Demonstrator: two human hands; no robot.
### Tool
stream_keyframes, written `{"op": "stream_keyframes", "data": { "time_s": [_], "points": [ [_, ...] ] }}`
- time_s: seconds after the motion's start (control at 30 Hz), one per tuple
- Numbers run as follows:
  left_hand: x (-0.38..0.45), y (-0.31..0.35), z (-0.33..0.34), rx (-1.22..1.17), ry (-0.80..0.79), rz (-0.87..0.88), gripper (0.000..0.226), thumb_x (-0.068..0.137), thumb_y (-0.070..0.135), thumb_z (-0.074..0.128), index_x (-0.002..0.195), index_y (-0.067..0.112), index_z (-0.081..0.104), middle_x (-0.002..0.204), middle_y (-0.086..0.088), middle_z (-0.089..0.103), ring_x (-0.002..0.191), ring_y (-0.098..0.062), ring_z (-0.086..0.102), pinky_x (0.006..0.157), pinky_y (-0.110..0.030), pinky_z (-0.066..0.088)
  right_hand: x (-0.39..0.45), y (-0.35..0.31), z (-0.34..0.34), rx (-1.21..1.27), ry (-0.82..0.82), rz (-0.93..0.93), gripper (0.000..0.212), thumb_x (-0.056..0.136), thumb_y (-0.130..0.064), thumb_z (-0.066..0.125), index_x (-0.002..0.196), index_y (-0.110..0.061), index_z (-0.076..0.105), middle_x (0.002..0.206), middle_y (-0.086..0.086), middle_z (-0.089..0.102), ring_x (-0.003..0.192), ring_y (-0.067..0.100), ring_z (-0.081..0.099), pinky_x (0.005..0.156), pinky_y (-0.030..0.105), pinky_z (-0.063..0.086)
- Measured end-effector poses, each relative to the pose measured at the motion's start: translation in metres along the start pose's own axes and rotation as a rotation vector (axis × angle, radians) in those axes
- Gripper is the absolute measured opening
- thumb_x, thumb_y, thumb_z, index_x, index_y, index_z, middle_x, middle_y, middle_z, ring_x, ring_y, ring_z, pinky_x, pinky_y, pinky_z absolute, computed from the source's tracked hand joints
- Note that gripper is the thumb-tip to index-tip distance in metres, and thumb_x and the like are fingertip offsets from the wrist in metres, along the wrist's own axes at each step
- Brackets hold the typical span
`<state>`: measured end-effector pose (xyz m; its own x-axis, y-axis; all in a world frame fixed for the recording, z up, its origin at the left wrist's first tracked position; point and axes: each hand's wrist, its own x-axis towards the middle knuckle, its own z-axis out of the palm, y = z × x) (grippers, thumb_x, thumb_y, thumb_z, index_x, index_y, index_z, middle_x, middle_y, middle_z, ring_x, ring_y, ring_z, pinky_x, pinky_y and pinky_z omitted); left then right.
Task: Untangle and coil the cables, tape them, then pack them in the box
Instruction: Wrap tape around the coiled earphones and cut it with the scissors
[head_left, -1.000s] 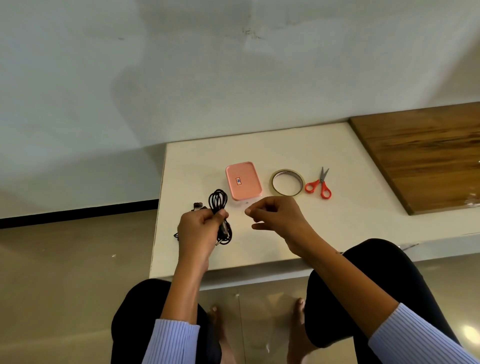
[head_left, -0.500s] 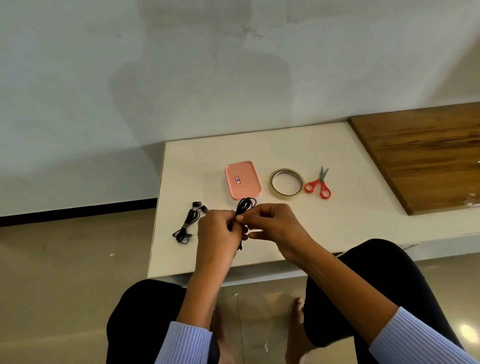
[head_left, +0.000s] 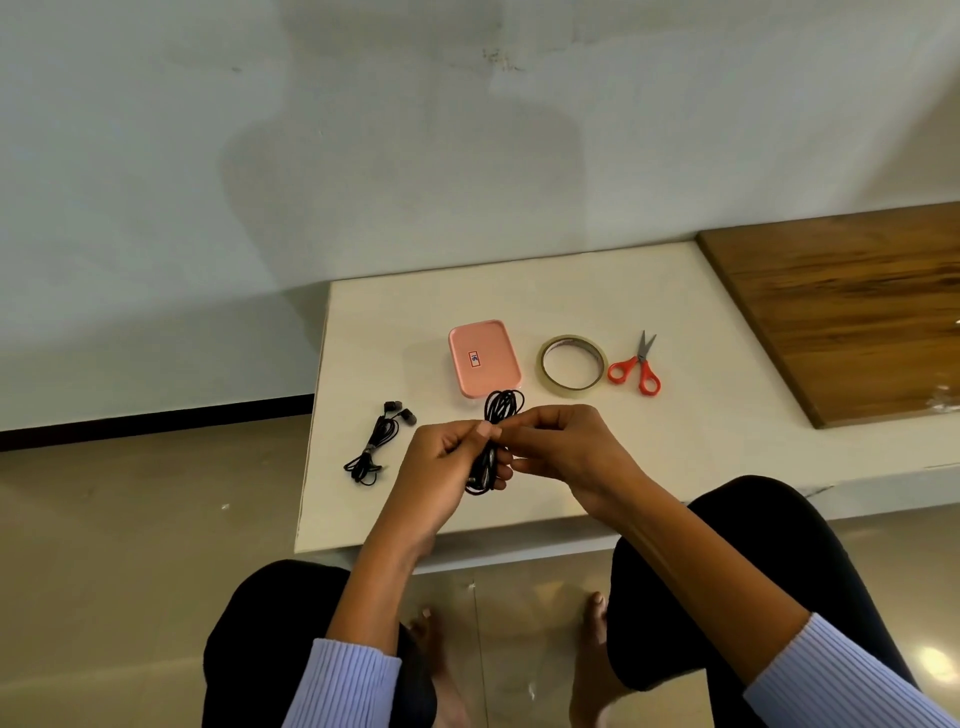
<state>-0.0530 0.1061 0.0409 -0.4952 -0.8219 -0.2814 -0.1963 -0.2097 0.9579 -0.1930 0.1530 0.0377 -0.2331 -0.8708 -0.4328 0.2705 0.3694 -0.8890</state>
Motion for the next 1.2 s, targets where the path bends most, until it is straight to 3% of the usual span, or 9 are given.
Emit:
{"op": "stream_keyframes", "data": {
  "time_s": [0.1,0.33,0.47,0.57,0.87,1.03,1.13,1.2],
  "points": [
    [0.003,0.002,0.003,-0.112,0.07,-0.021,0.031,0.099,0.013,0.043,0.083,0.007,0.069,0.062,-0.003,0.066,0.058,-0.014,0.062,0.063,-0.028,0.057,0.001,-0.005,-0.001,0.07,-0.05,0.039,0.011,0.079,-0.012,0.073,0.086,-0.004,0.071,0.074,0.004,0.07,0.069,0.01,0.067,0.062,0.017,0.052],
    [0.005,0.007,0.007,-0.046,0.15,0.055,0.032,0.098,0.005,0.042,0.077,0.006,0.067,0.058,-0.002,0.058,0.047,-0.007,0.054,0.054,-0.023,0.054,0.004,-0.007,-0.01,0.137,-0.052,0.101,0.009,0.078,-0.004,0.072,0.087,-0.003,0.071,0.077,0.005,0.072,0.073,0.011,0.069,0.064,0.017,0.053],
    [0.003,0.011,0.006,-0.071,0.116,0.067,0.032,0.098,0.007,0.043,0.078,0.004,0.067,0.059,-0.002,0.058,0.049,-0.007,0.054,0.062,-0.028,0.057,0.005,-0.006,-0.012,0.155,-0.059,0.153,0.004,0.077,-0.004,0.072,0.081,-0.003,0.071,0.075,0.006,0.072,0.071,0.01,0.07,0.063,0.016,0.053],
    [0.001,0.014,0.002,-0.106,0.052,0.024,0.03,0.098,0.01,0.045,0.082,0.005,0.07,0.057,0.002,0.061,0.052,-0.01,0.058,0.07,-0.035,0.059,0.004,-0.005,-0.011,0.162,-0.127,0.183,0.002,0.081,-0.007,0.069,0.083,-0.006,0.07,0.075,0.003,0.069,0.07,0.007,0.067,0.063,0.015,0.053],
    [-0.005,0.019,-0.008,-0.172,-0.081,-0.108,0.025,0.096,0.012,0.049,0.09,0.004,0.072,0.059,-0.007,0.059,0.047,-0.014,0.053,0.058,-0.031,0.056,0.001,-0.001,-0.009,0.135,-0.321,0.11,0.009,0.086,-0.012,0.062,0.089,-0.009,0.07,0.079,0.0,0.062,0.073,0.008,0.053,0.064,0.018,0.047],
    [-0.005,0.021,-0.005,-0.325,-0.107,-0.186,0.028,0.094,0.012,0.051,0.118,0.021,0.062,0.06,-0.006,0.059,0.047,-0.013,0.052,0.055,-0.031,0.055,-0.002,0.0,-0.007,0.206,-0.363,0.076,0.01,0.082,-0.018,0.061,0.082,-0.009,0.066,0.074,0.0,0.063,0.072,0.009,0.057,0.063,0.017,0.046],
    [-0.004,0.023,-0.007,-0.353,-0.114,-0.246,0.024,0.088,0.021,0.058,0.103,0.004,0.065,0.064,-0.009,0.063,0.048,-0.015,0.058,0.052,-0.029,0.056,-0.001,0.001,-0.004,0.223,-0.343,0.047,0.011,0.081,-0.02,0.061,0.082,-0.01,0.066,0.073,-0.001,0.062,0.071,0.007,0.056,0.065,0.017,0.046],
    [-0.004,0.022,-0.008,-0.316,-0.069,-0.257,0.026,0.083,0.026,0.062,0.09,0.002,0.066,0.068,-0.013,0.068,0.055,-0.019,0.065,0.054,-0.03,0.058,-0.001,0.0,-0.003,0.216,-0.306,0.047,0.015,0.079,-0.022,0.064,0.087,-0.009,0.066,0.073,-0.001,0.061,0.071,0.008,0.056,0.069,0.02,0.046]
  ]
}}
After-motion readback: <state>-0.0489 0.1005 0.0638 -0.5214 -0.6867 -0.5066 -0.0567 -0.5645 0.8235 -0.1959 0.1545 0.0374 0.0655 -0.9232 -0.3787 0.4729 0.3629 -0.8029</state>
